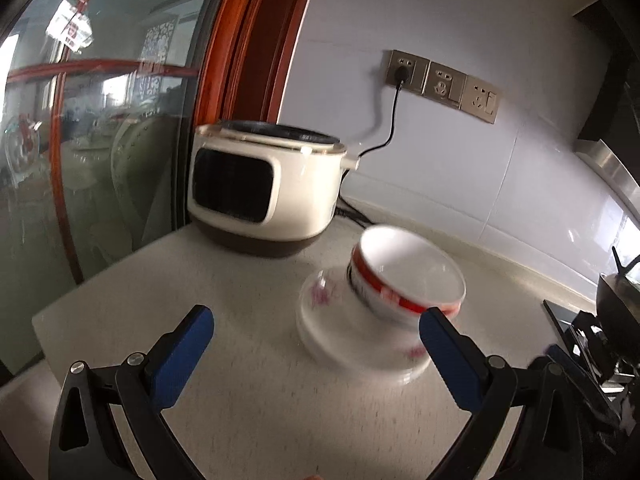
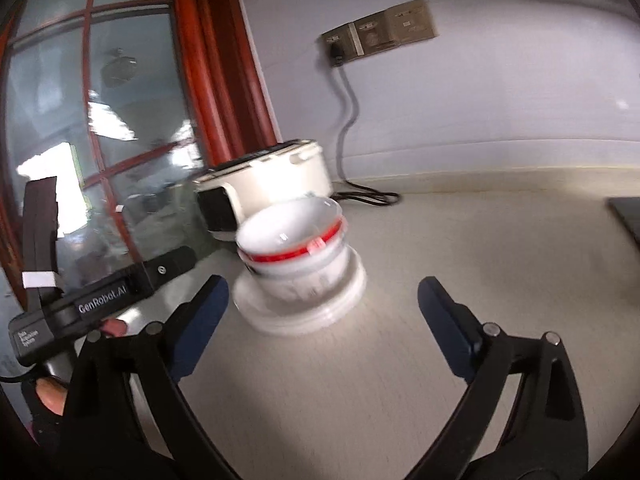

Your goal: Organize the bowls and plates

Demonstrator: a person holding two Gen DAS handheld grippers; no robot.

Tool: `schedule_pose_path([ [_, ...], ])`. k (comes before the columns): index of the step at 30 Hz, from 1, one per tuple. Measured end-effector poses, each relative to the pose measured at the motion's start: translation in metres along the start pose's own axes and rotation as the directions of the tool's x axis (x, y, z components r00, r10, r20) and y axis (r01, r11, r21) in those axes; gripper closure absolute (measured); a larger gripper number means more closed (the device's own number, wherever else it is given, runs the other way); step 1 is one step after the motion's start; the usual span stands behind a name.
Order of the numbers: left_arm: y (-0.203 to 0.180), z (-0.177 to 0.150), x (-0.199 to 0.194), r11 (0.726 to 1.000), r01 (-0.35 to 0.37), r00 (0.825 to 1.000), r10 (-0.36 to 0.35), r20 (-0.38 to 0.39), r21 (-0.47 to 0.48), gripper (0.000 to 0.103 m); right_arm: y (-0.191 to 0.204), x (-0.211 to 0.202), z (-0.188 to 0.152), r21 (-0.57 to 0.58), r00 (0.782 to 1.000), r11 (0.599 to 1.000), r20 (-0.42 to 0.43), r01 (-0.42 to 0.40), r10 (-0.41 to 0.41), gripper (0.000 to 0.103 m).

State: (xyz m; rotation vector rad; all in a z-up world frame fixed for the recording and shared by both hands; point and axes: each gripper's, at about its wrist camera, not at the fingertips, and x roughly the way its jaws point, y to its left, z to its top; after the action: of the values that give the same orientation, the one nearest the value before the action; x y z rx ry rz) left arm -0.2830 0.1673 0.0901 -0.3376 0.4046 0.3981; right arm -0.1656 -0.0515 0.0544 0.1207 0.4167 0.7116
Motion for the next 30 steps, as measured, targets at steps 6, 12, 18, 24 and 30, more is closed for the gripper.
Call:
schedule_pose_path([
  [6, 0.005, -0.037, -0.019, 0.999, -0.047, 0.999, 0.047, 0.009, 0.022, 0.0, 0.018, -0.034, -0.031, -0.036, 0.983, 0.983, 0.005, 0.182, -0.182, 0.002],
  [12, -0.008, -0.073, -0.045, 0.99, -0.064, 0.998, 0.064, 0.005, 0.123, 0.0, 0.029, -0.054, -0.051, -0.031, 0.969, 0.969, -0.016, 0.245, -0.246, 0.002],
  [18, -0.009, -0.093, -0.069, 0.988, 0.003, 1.0, 0.0, -0.021, 0.155, 0.0, 0.029, -0.08, -0.064, -0.007, 0.95, 0.951, -0.036, 0.31, -0.31, 0.002],
  [24, -0.009, -0.097, -0.072, 0.989, 0.01, 1.0, -0.007, -0.024, 0.148, 0.0, 0.03, -0.086, -0.062, -0.034, 0.948, 0.948, -0.026, 0.318, -0.319, 0.002],
  [30, -0.008, -0.097, -0.074, 0.988, 0.007, 1.0, -0.004, -0.019, 0.155, 0.0, 0.035, -0.086, -0.065, -0.041, 0.95, 0.95, -0.03, 0.309, -0.311, 0.002],
])
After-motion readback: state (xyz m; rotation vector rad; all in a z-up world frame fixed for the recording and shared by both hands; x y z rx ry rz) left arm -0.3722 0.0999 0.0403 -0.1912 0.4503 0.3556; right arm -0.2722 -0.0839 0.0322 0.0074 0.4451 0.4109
